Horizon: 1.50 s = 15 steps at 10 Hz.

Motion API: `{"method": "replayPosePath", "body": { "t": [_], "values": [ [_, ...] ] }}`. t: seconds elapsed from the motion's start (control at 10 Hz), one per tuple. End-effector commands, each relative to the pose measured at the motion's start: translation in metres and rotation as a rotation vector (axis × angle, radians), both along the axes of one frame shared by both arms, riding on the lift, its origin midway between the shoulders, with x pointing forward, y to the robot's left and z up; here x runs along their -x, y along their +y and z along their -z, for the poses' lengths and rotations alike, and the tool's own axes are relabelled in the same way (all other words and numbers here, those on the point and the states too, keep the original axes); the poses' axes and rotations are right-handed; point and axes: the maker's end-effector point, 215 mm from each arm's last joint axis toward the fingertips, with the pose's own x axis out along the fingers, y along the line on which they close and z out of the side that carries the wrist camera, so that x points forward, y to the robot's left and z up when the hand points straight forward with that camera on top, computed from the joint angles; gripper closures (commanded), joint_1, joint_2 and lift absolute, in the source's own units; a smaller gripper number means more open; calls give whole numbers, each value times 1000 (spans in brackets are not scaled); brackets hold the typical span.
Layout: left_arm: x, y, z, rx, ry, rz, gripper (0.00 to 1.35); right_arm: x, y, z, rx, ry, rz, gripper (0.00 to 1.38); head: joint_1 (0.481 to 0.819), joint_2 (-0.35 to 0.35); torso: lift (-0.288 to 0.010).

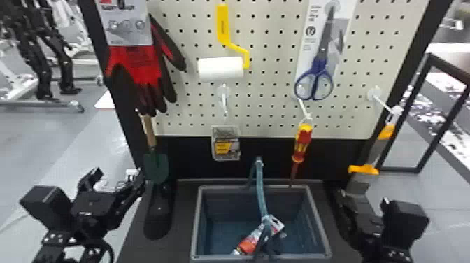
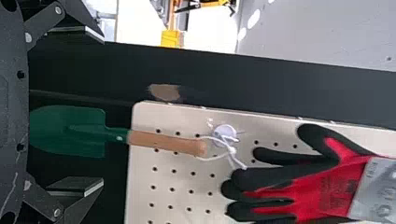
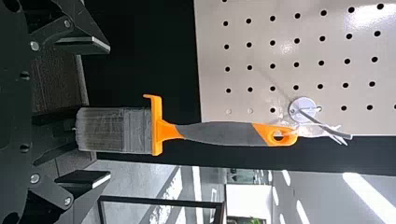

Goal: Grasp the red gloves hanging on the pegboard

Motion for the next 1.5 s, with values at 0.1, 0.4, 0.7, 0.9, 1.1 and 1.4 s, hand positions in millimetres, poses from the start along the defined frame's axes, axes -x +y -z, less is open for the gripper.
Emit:
{"method": "replayPosePath", "body": {
  "t": [0.1,0.4,0.7,0.9,1.1,1.4],
  "values": [
    [-6,-3,-50,19,-29,25,225,0,0,0,-1,0,0,321,549,0,-100],
    [-17,-8,-133,-9,-63,115,225,0,0,2,-1,3,0,321,549,0,-100],
    [-7,-6,-171,20,-78,159,225,0,0,4,-3,6,0,323,549,0,-100],
    [2,8,-187,36,-88,134,225,1,0,6,-1,14,-1,321,549,0,-100],
    [6,33,-187,84,-58,126,225,1,0,7,0,17,-1,321,549,0,-100],
    [5,68,-200,48,-3,176,225,-2,3,5,4,17,-12,323,549,0,-100]
  ]
}}
